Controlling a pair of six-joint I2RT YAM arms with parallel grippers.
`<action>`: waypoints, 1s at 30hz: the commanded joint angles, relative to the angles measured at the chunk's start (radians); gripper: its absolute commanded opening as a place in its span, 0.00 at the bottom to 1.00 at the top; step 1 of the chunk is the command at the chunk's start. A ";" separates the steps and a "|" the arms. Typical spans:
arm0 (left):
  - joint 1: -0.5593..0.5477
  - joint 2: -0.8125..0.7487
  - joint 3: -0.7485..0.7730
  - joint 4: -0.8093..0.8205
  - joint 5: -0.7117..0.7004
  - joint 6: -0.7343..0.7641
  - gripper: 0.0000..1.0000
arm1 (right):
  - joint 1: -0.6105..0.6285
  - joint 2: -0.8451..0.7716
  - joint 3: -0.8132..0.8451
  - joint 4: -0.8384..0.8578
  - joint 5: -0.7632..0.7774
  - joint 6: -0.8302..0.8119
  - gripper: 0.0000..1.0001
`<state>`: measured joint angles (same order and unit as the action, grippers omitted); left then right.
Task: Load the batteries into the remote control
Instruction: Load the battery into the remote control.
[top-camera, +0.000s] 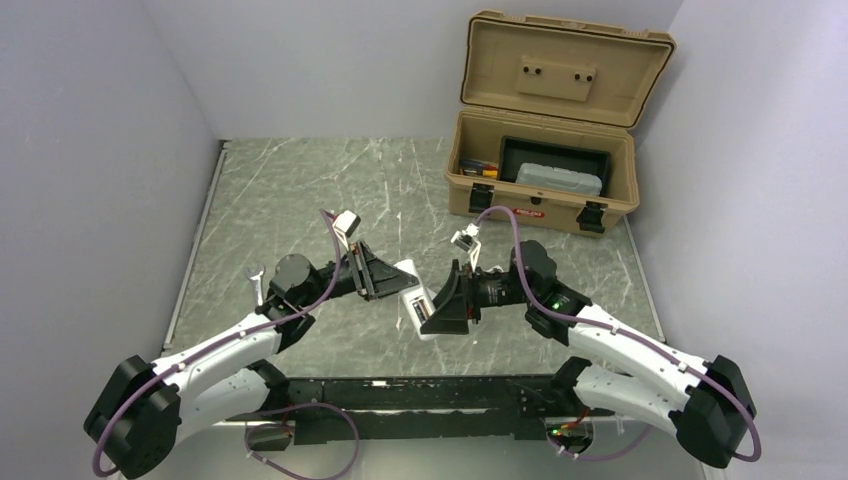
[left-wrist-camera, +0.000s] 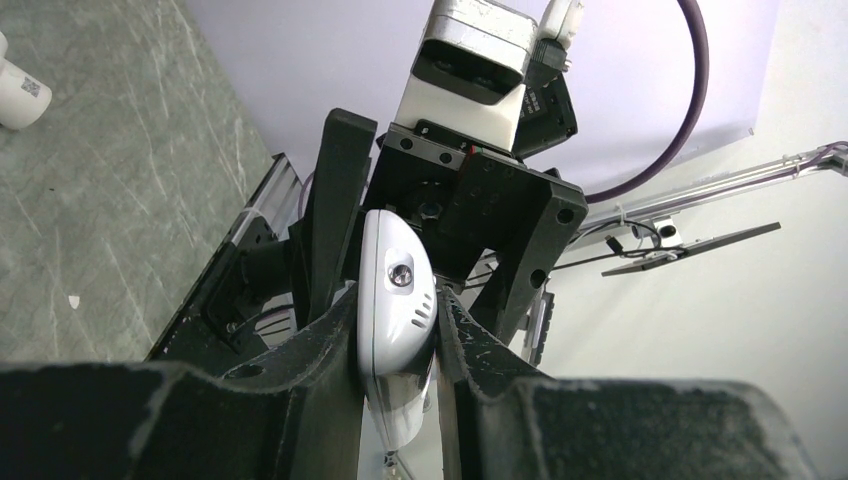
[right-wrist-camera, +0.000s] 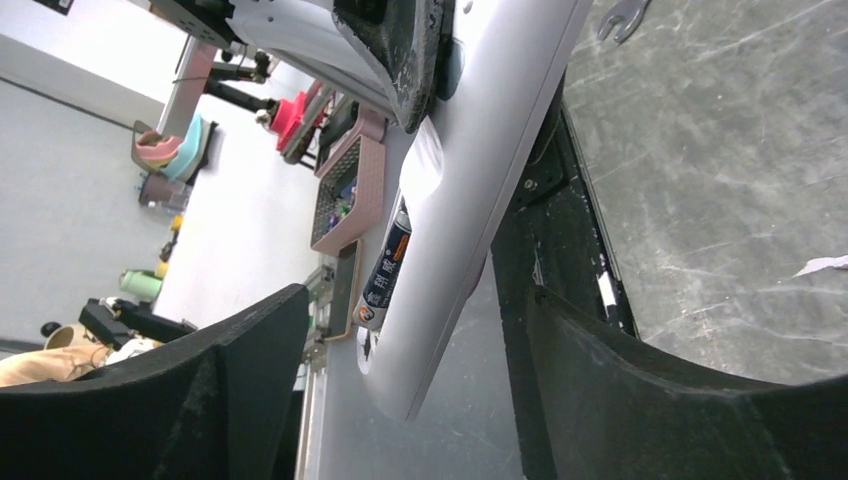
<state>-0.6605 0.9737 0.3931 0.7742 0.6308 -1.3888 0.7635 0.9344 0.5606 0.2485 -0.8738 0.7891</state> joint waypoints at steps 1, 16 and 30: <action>0.003 -0.003 0.042 0.069 0.006 0.006 0.00 | 0.010 -0.002 0.020 0.051 -0.010 -0.014 0.77; 0.002 -0.007 0.041 0.072 0.008 0.007 0.00 | 0.010 0.003 0.019 0.062 0.003 -0.010 0.50; 0.001 -0.006 0.036 0.080 0.006 0.003 0.00 | 0.010 0.039 0.025 0.107 -0.017 0.011 0.08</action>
<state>-0.6586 0.9733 0.3935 0.8131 0.6353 -1.3540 0.7734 0.9619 0.5606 0.2874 -0.8917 0.8314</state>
